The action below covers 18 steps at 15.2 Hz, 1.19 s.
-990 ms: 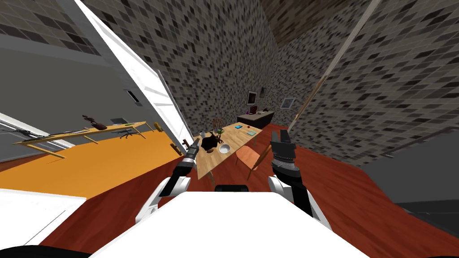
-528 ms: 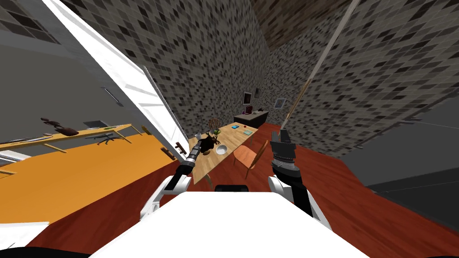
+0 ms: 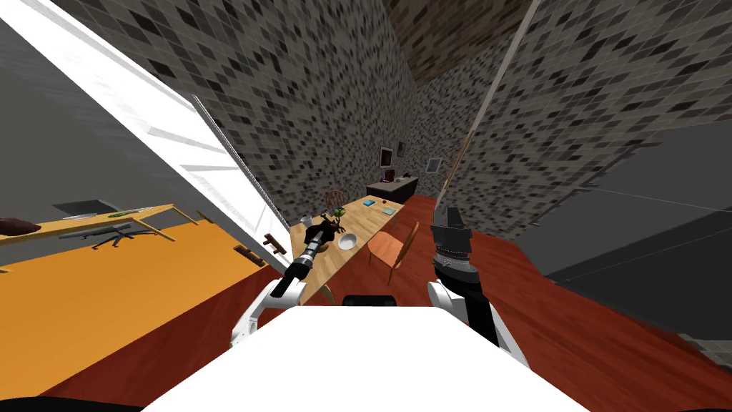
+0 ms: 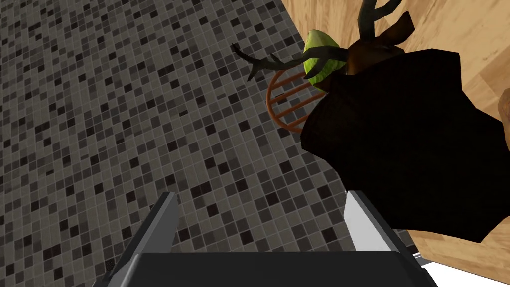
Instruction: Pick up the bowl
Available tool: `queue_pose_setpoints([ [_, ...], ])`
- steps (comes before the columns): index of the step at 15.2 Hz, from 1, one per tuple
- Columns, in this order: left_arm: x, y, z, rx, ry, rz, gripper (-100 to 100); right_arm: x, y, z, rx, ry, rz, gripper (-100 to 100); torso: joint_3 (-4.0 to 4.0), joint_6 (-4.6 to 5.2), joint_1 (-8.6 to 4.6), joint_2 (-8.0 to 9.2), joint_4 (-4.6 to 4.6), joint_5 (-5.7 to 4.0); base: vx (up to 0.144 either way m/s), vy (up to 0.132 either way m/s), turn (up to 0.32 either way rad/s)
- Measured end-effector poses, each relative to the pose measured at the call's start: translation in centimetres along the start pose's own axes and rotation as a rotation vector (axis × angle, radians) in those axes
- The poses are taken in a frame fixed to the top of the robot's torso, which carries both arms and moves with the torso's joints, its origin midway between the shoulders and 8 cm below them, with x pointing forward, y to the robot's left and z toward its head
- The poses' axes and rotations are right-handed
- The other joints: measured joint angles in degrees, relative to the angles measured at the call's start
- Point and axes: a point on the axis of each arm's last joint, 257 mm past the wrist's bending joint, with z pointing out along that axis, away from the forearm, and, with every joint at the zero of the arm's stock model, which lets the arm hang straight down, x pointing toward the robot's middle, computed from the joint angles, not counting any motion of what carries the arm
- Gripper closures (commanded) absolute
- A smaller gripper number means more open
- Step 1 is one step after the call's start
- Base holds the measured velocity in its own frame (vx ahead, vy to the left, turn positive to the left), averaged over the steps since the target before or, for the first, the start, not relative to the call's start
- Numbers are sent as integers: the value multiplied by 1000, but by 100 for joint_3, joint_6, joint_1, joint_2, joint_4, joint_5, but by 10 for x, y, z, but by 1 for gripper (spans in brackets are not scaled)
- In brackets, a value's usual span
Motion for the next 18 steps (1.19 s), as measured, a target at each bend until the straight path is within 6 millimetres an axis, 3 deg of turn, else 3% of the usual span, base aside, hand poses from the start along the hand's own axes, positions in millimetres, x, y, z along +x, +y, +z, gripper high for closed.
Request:
queue_pose_setpoints([
  [9, 6, 79, 4, -244, 24, -31, -100, 0, 0, 0, 0, 0, 0, 0, 0, 1, 0, -1, 0, 0, 25, -9, -157],
  [18, 14, 152, -10, -474, 34, -65, -100, 0, 0, 0, 0, 0, 0, 0, 0, -1, 2, 0, 0, 0, 25, -3, -147],
])
